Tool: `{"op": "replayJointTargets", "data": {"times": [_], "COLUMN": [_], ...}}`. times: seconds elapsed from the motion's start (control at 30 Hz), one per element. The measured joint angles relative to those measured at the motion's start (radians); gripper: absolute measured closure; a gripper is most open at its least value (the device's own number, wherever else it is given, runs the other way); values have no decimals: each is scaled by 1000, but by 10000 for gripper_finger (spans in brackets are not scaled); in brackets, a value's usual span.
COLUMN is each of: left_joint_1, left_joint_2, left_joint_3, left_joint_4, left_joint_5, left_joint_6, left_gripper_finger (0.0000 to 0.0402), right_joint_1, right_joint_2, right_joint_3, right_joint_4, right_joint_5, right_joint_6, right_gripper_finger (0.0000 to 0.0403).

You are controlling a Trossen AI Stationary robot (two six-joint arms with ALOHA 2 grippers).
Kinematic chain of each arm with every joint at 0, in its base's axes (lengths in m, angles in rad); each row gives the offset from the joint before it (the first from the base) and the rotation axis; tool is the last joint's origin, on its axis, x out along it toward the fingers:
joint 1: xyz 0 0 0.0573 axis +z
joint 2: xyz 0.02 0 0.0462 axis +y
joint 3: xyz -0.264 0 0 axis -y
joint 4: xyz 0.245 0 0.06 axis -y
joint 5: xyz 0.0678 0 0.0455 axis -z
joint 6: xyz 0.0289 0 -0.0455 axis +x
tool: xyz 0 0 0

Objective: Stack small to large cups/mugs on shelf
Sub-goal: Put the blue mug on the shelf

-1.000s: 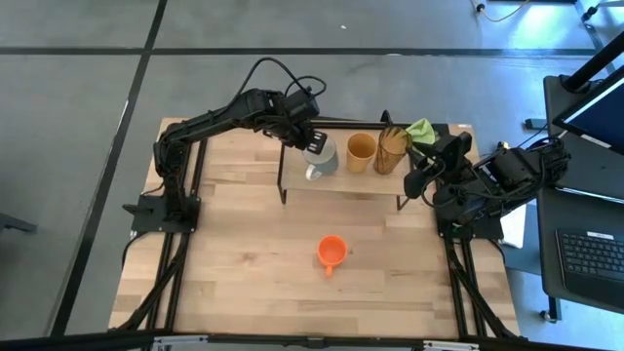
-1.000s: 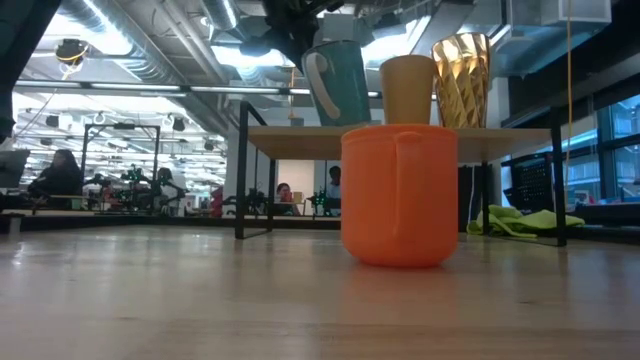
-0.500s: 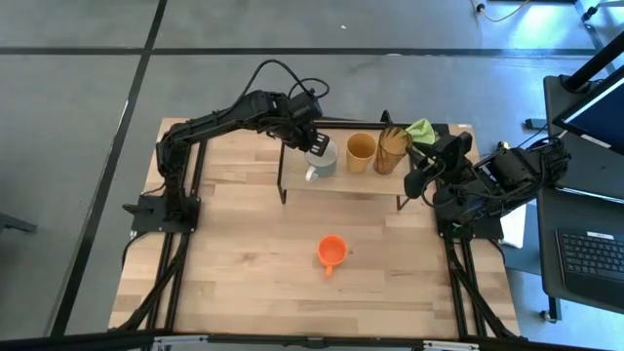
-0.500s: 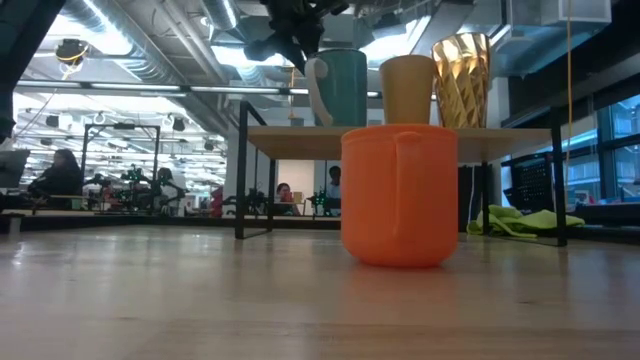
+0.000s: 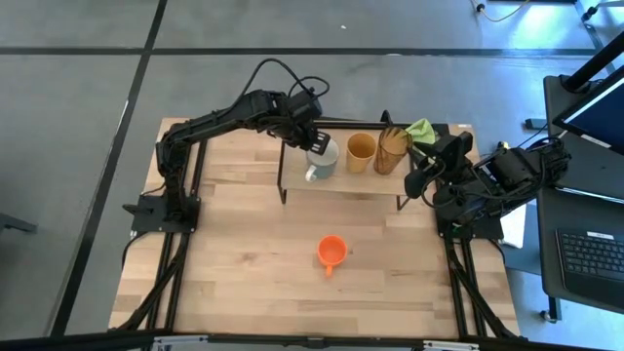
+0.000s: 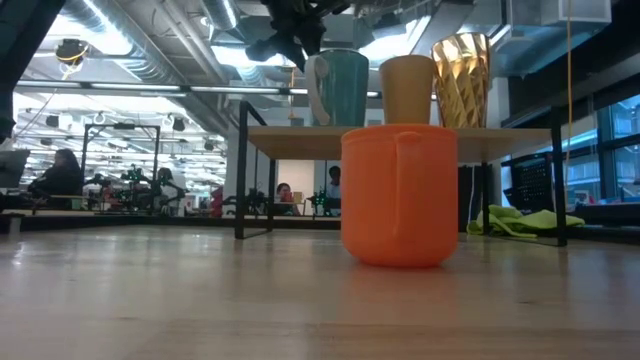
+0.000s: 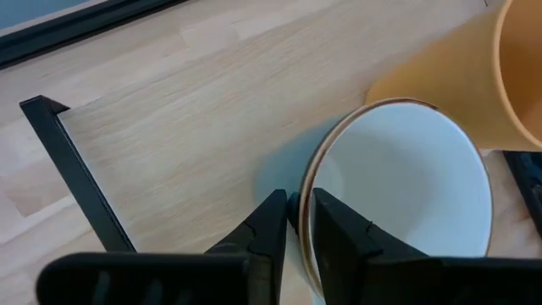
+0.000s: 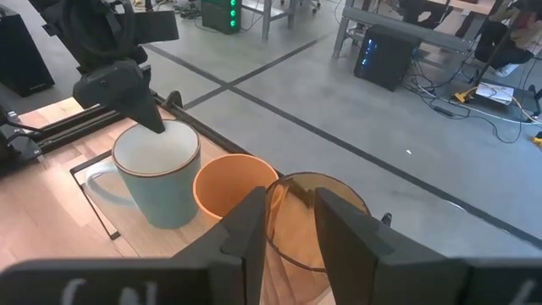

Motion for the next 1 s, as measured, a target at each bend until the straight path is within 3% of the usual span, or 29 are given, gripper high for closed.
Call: {"op": "replayJointTargets", "data": {"times": [0.4,0.63,0.83,1.0], "left_joint_1": [-16,-127,-192,-193], "left_joint_2": [-64,-85,-66,-42], "left_joint_3": [2,1,1,1], "left_joint_4": [-10,-204,-195,-179], "left_joint_5": [9,-58,-205,-208], "left_joint_6": [23,45,33,32], "left_gripper_finger": [353,368,397,400], "right_joint_1": [0,0,0,0], "right_joint_2": [0,-5,-5,-5], "right_joint_3": [0,-3,-3,-3], "right_joint_4": [-17,-23,-22,-17], "right_joint_5": [-12,-19,-10,-25], "right_joint_6": [14,26,26,27], "right_gripper_finger": [299,299,299,299]}}
